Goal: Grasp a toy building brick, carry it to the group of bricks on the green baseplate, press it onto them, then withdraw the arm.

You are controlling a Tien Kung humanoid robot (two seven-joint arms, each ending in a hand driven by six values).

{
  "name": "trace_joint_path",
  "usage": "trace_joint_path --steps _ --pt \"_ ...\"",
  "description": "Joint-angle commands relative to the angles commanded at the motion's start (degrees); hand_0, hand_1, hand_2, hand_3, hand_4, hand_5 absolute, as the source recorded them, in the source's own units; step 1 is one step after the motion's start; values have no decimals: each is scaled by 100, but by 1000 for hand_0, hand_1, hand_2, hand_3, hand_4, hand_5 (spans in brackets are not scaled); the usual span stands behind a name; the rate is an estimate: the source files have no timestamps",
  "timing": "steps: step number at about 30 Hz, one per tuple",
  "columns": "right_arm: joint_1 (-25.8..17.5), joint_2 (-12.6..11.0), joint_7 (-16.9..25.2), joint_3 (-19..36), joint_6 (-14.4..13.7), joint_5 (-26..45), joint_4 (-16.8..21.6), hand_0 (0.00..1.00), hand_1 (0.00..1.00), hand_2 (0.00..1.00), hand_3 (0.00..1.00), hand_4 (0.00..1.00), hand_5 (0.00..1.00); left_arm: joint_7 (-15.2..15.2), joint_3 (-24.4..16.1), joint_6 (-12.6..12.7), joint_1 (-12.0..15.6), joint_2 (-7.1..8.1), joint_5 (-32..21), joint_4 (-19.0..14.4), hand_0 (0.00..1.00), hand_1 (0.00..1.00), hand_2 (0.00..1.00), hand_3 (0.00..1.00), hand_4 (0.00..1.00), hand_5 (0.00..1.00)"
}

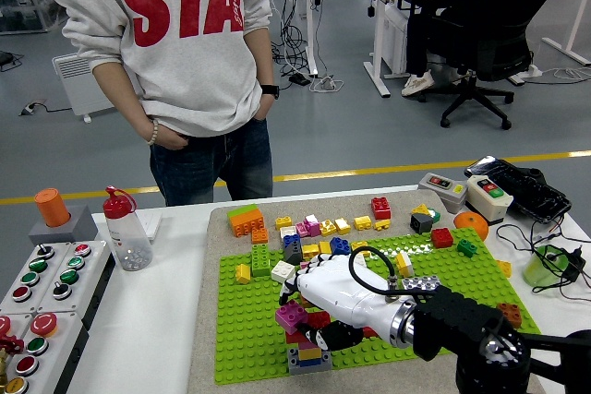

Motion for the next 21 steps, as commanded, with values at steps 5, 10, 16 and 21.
trace_joint_path --steps 5,10,16,21 --pt "-7 6 2 -7 6 3 -14 869 753 740 553 411 194 1 2 0 1 -1 0 0 652 688 674 575 291 998" --pt "-12 13 -17 3 27 0 -42 870 754 741 554 413 196 1 7 0 2 -1 -5 0 653 688 674 575 290 998" --pt "-18 10 -39 24 56 -10 -60 872 755 747 555 416 192 0 10 1 0 -1 -12 0 653 687 674 576 291 998" --pt "-23 2 -55 45 84 -15 -63 873 757 757 564 423 192 2 13 1 0 -2 -14 0 653 687 673 575 290 998"
